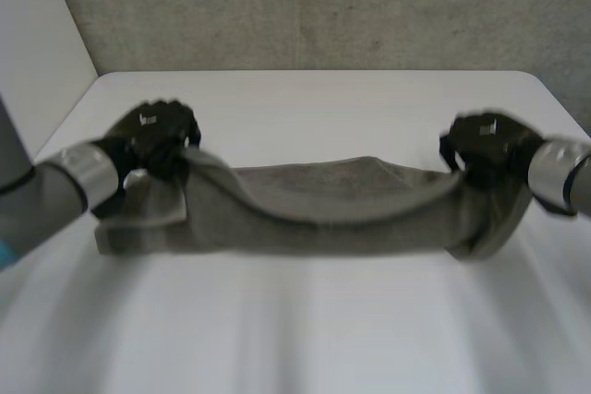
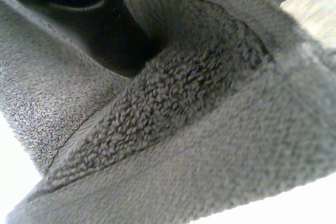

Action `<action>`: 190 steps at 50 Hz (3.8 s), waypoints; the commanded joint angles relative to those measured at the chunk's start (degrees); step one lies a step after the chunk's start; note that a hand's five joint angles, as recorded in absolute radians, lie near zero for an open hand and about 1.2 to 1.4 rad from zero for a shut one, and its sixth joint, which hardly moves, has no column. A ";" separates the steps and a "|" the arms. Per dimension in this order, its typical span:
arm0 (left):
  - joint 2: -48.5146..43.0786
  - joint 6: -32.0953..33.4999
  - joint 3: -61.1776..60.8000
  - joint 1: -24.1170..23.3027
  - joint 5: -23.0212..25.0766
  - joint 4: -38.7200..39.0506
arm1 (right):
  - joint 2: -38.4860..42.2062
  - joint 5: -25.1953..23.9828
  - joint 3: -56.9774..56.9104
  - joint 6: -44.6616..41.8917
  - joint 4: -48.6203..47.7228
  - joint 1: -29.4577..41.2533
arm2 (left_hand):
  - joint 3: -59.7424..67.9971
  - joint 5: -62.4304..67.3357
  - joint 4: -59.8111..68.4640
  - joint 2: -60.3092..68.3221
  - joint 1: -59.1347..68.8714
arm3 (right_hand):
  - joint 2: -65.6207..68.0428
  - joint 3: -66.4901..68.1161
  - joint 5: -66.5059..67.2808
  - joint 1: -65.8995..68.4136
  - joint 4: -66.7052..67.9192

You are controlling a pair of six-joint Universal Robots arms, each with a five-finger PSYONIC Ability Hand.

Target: Fold the towel.

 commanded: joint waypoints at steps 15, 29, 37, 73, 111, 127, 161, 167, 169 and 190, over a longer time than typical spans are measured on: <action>11.06 -13.60 8.30 0.23 2.25 19.12 | -12.34 -1.35 -3.26 16.99 -18.28 -0.70 | -2.93 3.46 -3.36 5.10 5.84 | 4.81 -2.47 3.46 4.48 -4.37; 10.01 0.26 -21.15 2.79 8.33 19.56 | -14.19 -9.95 27.24 6.43 -23.38 -3.77 | -2.93 3.46 -3.36 5.10 5.84 | 4.81 -2.47 3.46 4.48 -4.37; 5.61 6.09 -25.30 2.70 7.46 18.95 | -15.59 -11.37 32.54 5.81 -23.65 -6.76 | -2.93 3.46 -3.36 5.10 5.84 | 4.81 -2.47 3.46 4.48 -4.37; 7.53 5.65 -25.57 -1.79 -16.09 20.79 | -16.04 -11.90 34.91 5.80 -22.50 -8.61 | -2.93 -32.00 -3.36 -30.36 -29.62 | 4.81 -2.47 3.46 4.48 -4.37; 11.85 6.35 -30.40 -2.05 -17.16 19.82 | -15.95 -11.20 35.09 5.54 -22.41 -8.53 | -2.93 -41.43 -3.36 -39.79 -39.05 | 4.81 -2.47 3.46 4.48 -4.37; 19.49 -1.64 -32.95 -12.60 -17.51 16.22 | -15.86 -11.20 35.18 5.45 -22.41 -8.44 | -2.93 -45.64 -3.36 -44.00 -43.26 | 4.81 -2.47 3.46 4.48 -4.37; 5.17 6.97 -31.98 -16.46 -26.21 27.38 | -15.42 -11.20 35.44 5.36 -22.50 -8.35 | -2.93 -40.42 -3.36 -38.78 -38.04 | 4.81 -2.47 3.46 4.48 -4.37; 5.61 7.06 -32.42 -13.91 -26.21 27.38 | -15.34 -11.28 35.44 5.28 -22.41 -8.35 | -2.93 -36.22 -3.36 -34.58 -33.84 | 4.81 -2.47 3.46 4.48 -4.37; 5.96 7.14 -32.51 -13.48 -26.30 27.38 | -15.34 -11.28 35.44 5.28 -22.41 -8.35 | -2.93 -36.05 -3.36 -34.41 -33.67 | 4.81 -2.47 3.46 4.48 -4.37; 7.98 9.43 -33.04 -7.32 -25.68 27.91 | -15.34 -11.28 35.53 5.28 -22.33 -8.35 | -2.93 -27.48 -3.36 -25.84 -25.09 | 4.81 -2.47 3.46 4.48 -4.37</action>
